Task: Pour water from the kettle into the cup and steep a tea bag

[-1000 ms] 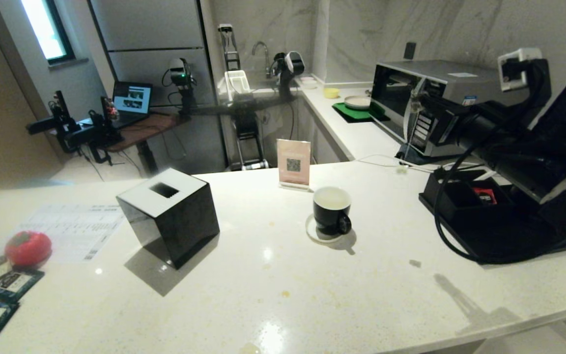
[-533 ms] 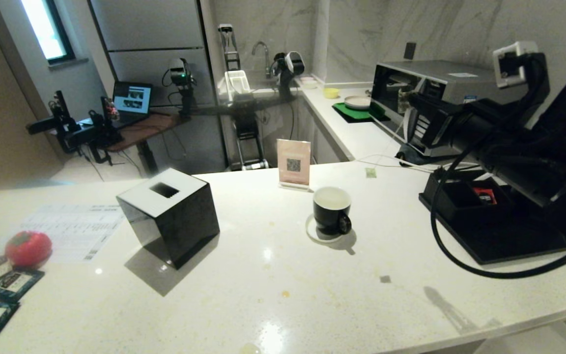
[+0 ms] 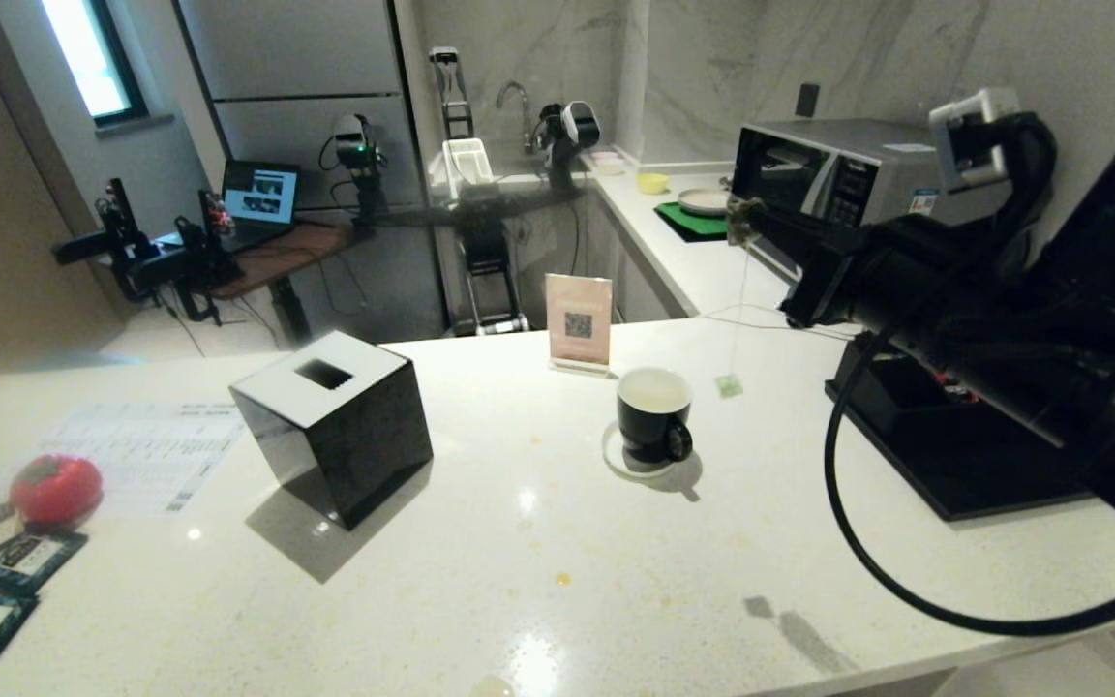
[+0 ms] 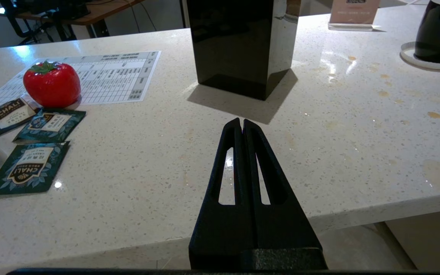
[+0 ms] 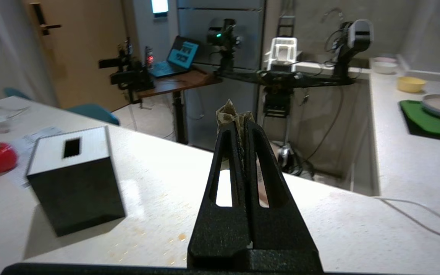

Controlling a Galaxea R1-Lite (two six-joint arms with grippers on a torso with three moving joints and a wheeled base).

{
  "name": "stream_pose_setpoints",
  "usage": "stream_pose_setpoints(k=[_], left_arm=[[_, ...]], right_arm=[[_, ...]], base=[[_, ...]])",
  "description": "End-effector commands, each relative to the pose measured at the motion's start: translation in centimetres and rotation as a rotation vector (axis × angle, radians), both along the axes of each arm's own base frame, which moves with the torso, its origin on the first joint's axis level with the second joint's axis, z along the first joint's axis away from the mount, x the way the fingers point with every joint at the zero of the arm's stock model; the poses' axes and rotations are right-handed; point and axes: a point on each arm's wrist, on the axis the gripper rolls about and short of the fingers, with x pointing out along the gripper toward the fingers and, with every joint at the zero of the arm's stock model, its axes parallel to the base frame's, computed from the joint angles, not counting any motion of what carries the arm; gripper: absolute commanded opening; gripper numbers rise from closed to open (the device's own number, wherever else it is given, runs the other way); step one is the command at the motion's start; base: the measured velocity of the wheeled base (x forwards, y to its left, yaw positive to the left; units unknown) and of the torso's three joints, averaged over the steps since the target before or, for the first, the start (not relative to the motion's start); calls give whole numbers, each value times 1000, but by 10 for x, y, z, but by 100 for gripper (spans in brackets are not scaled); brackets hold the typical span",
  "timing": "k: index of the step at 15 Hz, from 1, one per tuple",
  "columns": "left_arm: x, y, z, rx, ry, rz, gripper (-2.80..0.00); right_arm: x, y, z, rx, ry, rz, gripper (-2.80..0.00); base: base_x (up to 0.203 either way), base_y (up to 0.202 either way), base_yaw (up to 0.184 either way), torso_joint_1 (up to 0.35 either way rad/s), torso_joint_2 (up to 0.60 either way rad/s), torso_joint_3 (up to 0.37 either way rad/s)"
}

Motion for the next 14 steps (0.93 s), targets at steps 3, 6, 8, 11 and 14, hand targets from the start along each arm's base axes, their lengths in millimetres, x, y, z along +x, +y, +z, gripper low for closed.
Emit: stream_pose_setpoints(k=[3, 6, 8, 11, 14], left_arm=[[0, 0, 0, 1, 0, -3, -280], [0, 0, 0, 3, 1, -1, -280], [0, 0, 1, 18, -4, 0, -280], [-1, 0, 4, 26, -16, -1, -280], [-3, 0, 11, 24, -38, -1, -280]], right_arm=[[-14, 10, 2, 1, -4, 53, -280], [-17, 16, 1, -6, 3, 76, -280], [-19, 18, 1, -13, 7, 84, -280], [-21, 22, 1, -13, 8, 98, -280], [-23, 23, 1, -16, 9, 106, -280]], base=[[0, 0, 0, 0, 0, 0], [0, 0, 0, 0, 0, 0], [0, 0, 0, 0, 0, 0], [0, 0, 0, 0, 0, 0], [0, 0, 0, 0, 0, 0]])
